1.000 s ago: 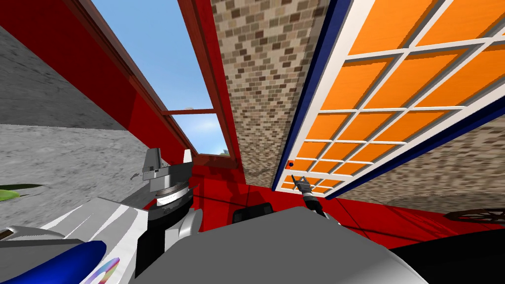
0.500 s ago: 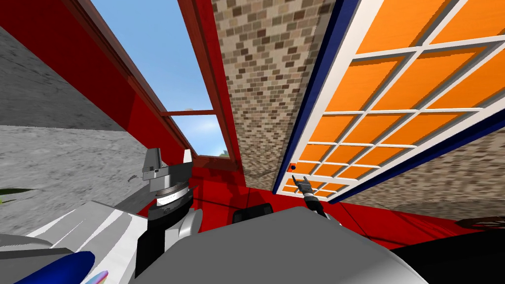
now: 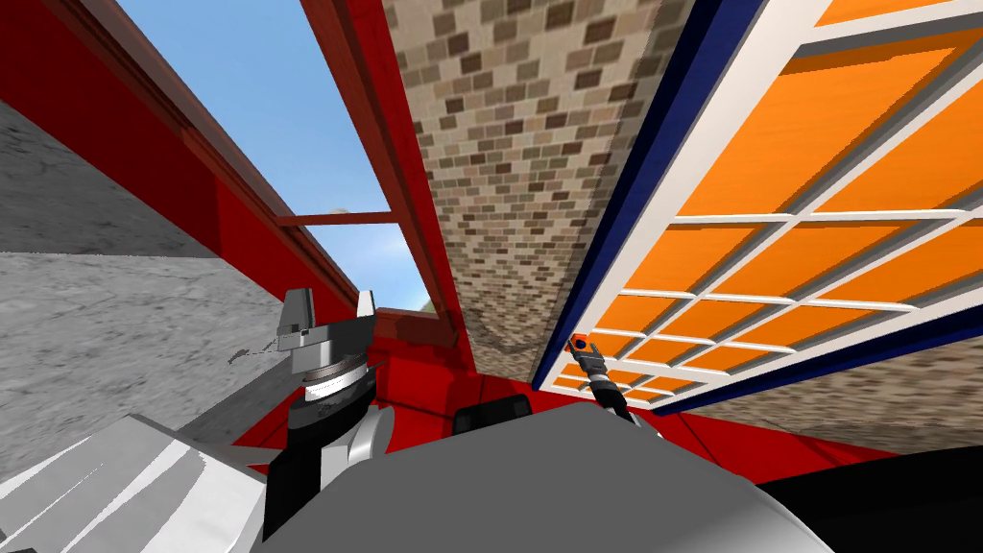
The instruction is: Pull the door open
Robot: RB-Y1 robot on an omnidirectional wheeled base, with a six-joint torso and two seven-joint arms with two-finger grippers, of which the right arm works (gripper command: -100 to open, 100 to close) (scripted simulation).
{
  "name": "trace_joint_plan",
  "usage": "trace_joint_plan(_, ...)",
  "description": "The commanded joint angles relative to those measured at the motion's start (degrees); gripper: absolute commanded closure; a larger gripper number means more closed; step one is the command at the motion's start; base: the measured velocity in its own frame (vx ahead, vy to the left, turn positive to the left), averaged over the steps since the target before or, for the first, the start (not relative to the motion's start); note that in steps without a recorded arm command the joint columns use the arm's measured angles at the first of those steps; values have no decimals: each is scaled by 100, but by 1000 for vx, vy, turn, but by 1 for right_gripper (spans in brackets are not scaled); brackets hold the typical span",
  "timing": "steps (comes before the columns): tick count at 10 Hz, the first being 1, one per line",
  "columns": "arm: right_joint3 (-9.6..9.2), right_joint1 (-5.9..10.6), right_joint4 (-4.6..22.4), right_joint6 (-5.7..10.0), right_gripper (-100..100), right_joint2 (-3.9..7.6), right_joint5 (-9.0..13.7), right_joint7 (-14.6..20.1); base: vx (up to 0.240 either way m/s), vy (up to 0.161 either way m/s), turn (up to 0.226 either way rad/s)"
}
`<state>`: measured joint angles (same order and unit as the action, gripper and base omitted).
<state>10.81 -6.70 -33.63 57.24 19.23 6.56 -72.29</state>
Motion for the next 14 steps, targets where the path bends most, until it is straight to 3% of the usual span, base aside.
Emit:
trace_joint_plan(1,0,0,0,0,-100,0,0,0,48,-17,-21)
trace_joint_plan(2,0,0,0,0,100,0,0,0,-23,16,16)
trace_joint_plan(7,0,0,0,0,100,0,0,0,-6,2,2)
trace_joint_plan(14,-64,43,-8,-32,100,-22,115,1027,-25,-11,24)
